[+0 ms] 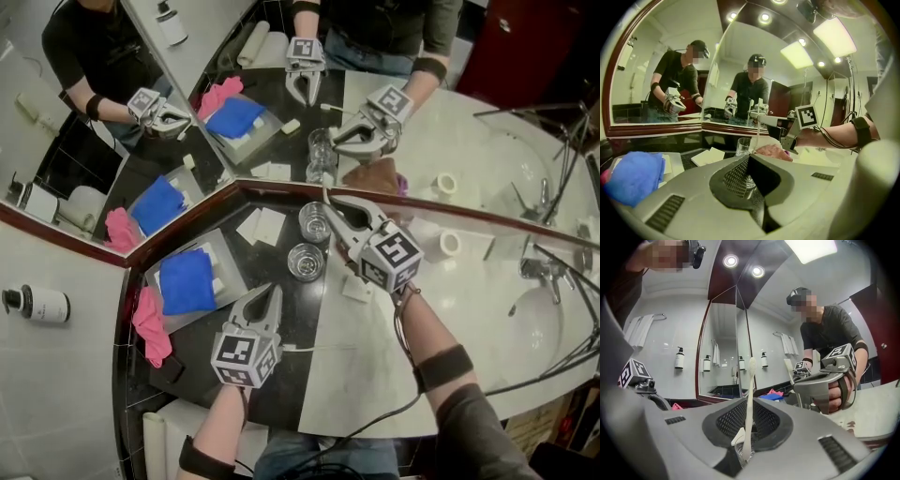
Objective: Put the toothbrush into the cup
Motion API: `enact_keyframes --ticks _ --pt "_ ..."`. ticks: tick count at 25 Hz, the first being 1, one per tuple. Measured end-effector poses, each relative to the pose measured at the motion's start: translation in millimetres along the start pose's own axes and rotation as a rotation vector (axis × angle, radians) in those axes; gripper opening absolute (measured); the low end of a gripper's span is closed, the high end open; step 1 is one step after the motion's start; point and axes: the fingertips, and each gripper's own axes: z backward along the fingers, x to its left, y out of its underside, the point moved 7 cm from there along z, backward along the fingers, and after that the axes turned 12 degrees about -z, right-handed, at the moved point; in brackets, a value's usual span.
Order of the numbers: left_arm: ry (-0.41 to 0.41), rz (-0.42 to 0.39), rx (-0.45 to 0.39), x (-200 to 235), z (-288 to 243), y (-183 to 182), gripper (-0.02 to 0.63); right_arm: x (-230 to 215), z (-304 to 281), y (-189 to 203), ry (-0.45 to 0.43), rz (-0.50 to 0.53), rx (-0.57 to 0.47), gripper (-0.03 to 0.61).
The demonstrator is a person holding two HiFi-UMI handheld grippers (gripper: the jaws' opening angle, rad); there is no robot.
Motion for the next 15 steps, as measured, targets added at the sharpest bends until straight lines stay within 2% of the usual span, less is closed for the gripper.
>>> enact_keyframes --ticks 10,15 --pt "0.001 0.005 -0.011 2.9 -9.7 0.6 0.002 2.1 -15.8 -7.2 -0.014 -0.014 -0.028 0.06" --pt "0.007 0.012 -0.005 0.2 -9.2 4.2 0.002 1.5 -19.6 -0.5 -0.005 -0.021 -0.002 0.06"
